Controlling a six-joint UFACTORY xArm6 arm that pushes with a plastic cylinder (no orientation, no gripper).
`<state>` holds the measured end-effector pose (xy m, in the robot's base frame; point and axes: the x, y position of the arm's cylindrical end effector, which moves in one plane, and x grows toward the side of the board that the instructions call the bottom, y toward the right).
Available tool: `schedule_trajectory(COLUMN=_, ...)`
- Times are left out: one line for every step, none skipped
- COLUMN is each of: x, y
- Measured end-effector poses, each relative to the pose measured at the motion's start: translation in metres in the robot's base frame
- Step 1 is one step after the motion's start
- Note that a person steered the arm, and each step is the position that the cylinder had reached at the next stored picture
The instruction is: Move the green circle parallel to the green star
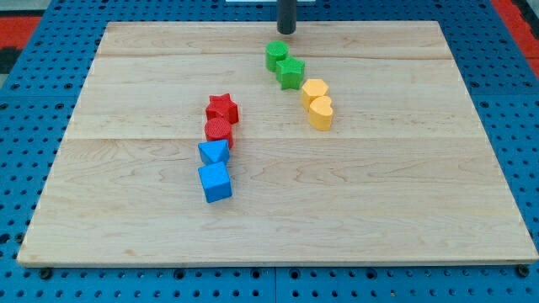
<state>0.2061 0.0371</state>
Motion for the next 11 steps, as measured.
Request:
schedule_trajectory(x=-0.006, y=0.001)
schedule_trajectory(x=0.032, y=0.001)
schedule_trajectory(x=0.035, y=0.001)
schedule_trajectory(x=0.052, y=0.001)
schedule_trajectory(x=0.053, y=0.001)
schedule_trajectory(x=0.055, y=-0.01)
schedule_trajectory(x=0.06, y=-0.023)
schedule_trajectory(x=0.073, y=-0.035)
schedule_trajectory(x=0.091, y=-0.041)
schedule_trajectory(x=0.095, y=-0.041)
schedule_trajectory(x=0.081, y=-0.041)
